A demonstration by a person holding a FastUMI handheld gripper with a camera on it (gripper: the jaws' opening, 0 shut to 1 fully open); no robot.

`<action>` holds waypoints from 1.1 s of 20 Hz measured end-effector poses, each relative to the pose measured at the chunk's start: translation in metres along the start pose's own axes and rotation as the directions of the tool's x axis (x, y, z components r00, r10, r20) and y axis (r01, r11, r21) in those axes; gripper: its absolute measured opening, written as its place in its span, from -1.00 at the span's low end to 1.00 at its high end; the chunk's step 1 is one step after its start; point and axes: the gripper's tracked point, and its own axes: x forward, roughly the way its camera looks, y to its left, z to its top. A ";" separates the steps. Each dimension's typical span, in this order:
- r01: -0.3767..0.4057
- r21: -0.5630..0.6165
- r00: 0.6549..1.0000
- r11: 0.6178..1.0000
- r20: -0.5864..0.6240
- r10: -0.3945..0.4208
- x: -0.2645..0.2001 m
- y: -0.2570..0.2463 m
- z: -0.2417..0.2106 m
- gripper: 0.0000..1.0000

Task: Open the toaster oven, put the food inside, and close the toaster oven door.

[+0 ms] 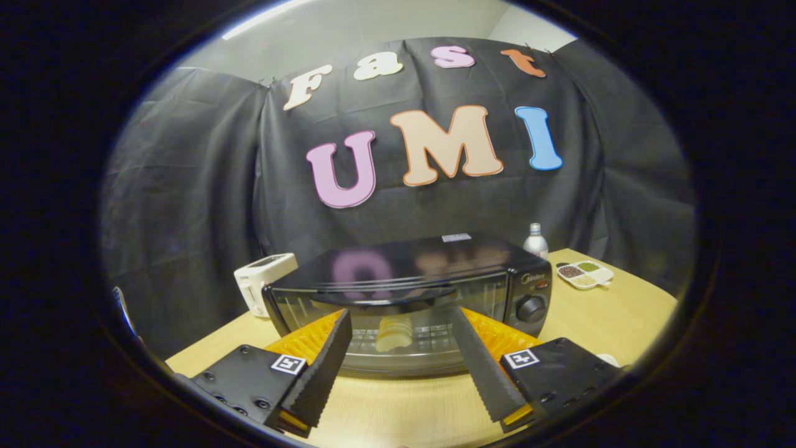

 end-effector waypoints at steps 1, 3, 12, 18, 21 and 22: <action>-0.002 0.002 1.000 1.000 0.009 0.002 -0.004 -0.004 0.008 0.99; -0.008 -0.006 1.000 1.000 0.020 0.008 -0.013 -0.010 0.024 0.99; -0.038 -0.018 0.998 0.999 0.043 0.039 -0.052 -0.043 0.068 0.98; 0.004 -0.064 0.996 0.998 0.091 0.001 -0.065 -0.074 0.104 0.98; 0.002 -0.063 0.996 0.998 0.087 0.004 -0.069 -0.080 0.113 0.98; -0.001 -0.059 0.996 0.998 0.089 0.006 -0.069 -0.081 0.116 0.98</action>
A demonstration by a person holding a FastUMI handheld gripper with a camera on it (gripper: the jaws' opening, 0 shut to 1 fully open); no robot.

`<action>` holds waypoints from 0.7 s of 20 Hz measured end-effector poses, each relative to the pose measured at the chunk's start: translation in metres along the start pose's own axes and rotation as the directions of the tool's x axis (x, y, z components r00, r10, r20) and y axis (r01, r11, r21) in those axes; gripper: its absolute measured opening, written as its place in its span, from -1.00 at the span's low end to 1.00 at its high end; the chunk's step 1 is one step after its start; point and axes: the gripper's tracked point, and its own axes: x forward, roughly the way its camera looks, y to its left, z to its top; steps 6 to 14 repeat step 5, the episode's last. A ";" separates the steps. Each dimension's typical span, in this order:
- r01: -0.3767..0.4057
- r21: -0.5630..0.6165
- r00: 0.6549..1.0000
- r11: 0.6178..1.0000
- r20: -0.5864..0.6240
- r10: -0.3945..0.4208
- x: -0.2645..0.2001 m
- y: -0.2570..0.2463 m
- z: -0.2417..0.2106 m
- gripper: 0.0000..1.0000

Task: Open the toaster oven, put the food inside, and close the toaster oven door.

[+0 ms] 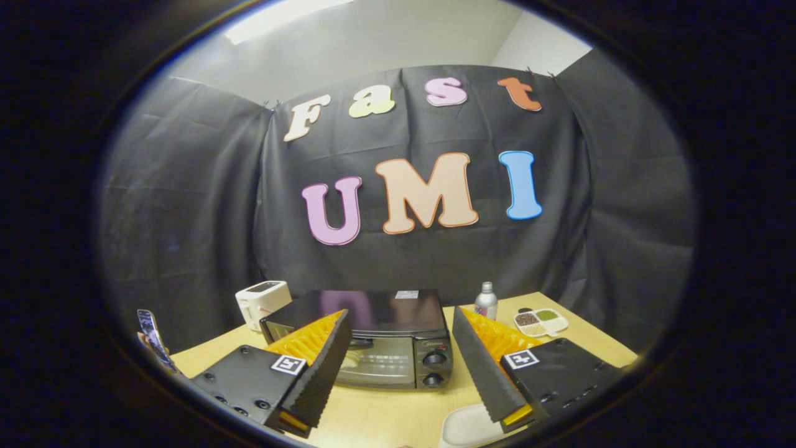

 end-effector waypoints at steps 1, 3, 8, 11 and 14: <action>0.003 0.002 1.000 1.000 0.000 -0.003 0.000 -0.003 0.001 0.98; 0.012 -0.003 1.000 1.000 0.006 -0.012 0.001 -0.008 0.004 0.98; 0.016 -0.022 1.000 1.000 0.002 -0.016 0.001 -0.009 0.003 0.98; 0.016 -0.022 1.000 1.000 0.002 -0.016 0.001 -0.009 0.003 0.98; 0.016 -0.022 1.000 1.000 0.002 -0.016 0.001 -0.009 0.003 0.98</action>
